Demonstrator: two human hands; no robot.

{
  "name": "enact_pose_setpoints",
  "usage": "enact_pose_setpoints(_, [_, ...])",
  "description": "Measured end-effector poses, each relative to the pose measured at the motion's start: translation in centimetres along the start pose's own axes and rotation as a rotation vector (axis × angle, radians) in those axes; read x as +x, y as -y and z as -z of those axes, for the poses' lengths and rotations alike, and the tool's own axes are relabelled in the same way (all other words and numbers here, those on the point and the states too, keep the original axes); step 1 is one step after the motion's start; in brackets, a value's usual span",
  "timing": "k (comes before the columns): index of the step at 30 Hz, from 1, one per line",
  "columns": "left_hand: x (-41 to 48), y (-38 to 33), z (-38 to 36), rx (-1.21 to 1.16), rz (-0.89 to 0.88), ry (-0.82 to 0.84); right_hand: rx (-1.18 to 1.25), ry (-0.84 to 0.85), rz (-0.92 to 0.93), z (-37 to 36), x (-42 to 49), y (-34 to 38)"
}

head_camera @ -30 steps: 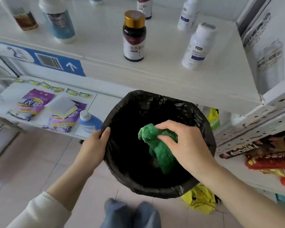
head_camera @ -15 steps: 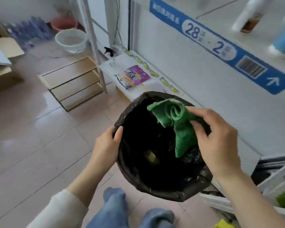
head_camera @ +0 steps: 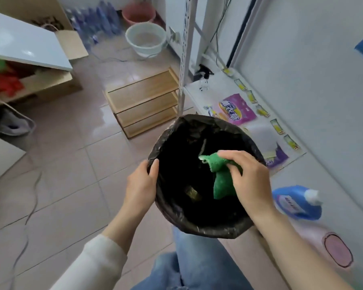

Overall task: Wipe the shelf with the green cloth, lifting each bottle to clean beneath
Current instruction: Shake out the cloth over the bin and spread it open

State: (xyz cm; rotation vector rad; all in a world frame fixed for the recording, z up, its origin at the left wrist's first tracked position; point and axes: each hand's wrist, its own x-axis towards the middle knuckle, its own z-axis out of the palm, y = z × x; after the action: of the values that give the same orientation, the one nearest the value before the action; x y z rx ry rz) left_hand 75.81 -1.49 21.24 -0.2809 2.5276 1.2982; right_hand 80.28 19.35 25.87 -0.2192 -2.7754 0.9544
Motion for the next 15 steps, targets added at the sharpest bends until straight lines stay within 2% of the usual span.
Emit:
enact_pose_setpoints(3, [5.7,-1.0,0.2,-0.033,0.071,-0.032,0.031,0.091,-0.053,-2.6,6.5,-1.1])
enact_pose_setpoints(10, [18.4,-2.4,0.7,-0.058,0.233,-0.089,0.04,0.148,0.006,-8.1,19.1,-0.8])
enact_pose_setpoints(13, [23.4,-1.5,0.9,-0.083,0.277,-0.122,0.119,0.181,-0.126,-11.5,24.4,-1.3])
enact_pose_setpoints(15, [27.0,-0.5,0.7,-0.071,0.295,-0.119,0.111,0.209,-0.145,-14.4,26.9,-1.4])
